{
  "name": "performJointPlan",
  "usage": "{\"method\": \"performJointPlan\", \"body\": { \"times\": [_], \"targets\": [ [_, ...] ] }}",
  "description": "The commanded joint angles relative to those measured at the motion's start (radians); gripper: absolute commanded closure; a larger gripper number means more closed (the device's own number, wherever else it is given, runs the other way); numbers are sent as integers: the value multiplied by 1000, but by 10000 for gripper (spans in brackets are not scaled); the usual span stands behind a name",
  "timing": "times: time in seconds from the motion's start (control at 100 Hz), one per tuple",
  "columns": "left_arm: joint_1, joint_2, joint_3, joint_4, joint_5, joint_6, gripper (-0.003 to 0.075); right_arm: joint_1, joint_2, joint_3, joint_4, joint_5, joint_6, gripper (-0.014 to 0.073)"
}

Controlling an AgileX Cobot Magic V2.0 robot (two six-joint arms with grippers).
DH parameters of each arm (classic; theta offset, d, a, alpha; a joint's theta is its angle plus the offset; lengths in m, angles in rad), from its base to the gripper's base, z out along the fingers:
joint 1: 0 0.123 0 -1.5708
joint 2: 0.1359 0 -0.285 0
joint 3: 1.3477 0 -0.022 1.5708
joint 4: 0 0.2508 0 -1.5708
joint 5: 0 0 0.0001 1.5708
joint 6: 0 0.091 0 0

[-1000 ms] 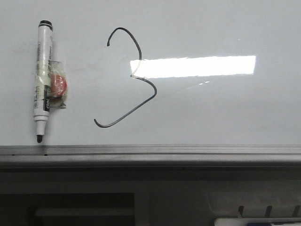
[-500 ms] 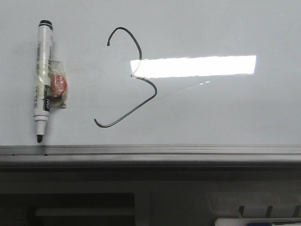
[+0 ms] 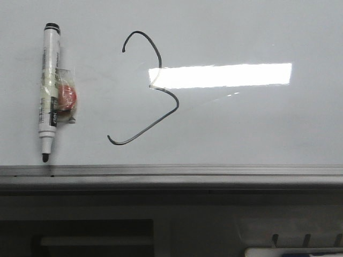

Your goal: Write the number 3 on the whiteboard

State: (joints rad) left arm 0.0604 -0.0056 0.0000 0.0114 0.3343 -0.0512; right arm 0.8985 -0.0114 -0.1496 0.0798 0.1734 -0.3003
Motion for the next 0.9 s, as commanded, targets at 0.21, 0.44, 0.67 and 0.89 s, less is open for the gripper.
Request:
{"method": "performJointPlan", "body": {
  "times": [0.21,0.44,0.67,0.89],
  "targets": [
    [-7,-24,12,4,-48,-12,741,-50,-6,24,1,-187,0,655],
    [-7,-24,12,4,-48,-12,741,-295,-6,26,1,-192,0,655],
    [-7,-24,12,4,-48,-12,741,-668,-6,26,1,-173,0,655],
    [-7,-24,12,4,-48,-12,741,-849,-6,28,-1,29,0,655]
  ]
}}
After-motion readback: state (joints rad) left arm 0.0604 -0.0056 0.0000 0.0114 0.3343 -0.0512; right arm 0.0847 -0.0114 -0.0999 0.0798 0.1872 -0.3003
